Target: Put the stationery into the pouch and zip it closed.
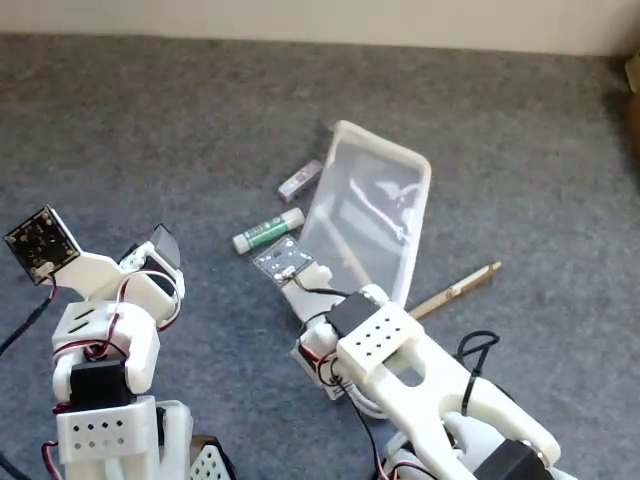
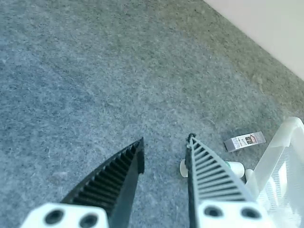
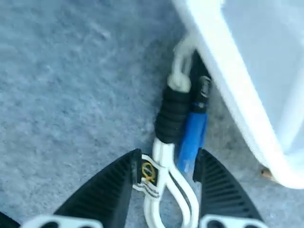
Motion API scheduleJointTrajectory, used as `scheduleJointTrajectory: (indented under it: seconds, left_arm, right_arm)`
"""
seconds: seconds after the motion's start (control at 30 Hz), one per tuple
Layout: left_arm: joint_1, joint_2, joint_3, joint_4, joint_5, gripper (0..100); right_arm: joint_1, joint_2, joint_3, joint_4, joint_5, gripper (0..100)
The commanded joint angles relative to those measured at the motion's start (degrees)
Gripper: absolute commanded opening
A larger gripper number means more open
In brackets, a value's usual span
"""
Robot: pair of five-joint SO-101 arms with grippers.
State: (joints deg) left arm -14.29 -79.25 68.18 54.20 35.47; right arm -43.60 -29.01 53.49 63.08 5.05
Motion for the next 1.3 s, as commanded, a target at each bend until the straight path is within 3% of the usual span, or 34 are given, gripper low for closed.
scheduleJointTrajectory:
  seconds: [0.0,0.63,1.07,1.27]
  left_arm:
    - [-0.7,-1.0,-0.6,-1.5,-0.5,15]
    - [-0.7,-1.0,-0.6,-1.5,-0.5,15]
    - [-0.7,-0.9,-0.5,-1.5,-0.5,15]
    - [-0.7,-0.9,-0.5,-1.4,-0.5,15]
  right_arm:
    - [-2.2,-1.9,-4.0,0.0,-0.6,17.3]
    - [-1.5,-1.3,0.5,-9.6,-0.6,13.2]
    - [2.8,15.3,-1.5,-9.5,-0.6,12.6]
    - [2.5,15.1,-1.5,-9.0,-0.2,0.3]
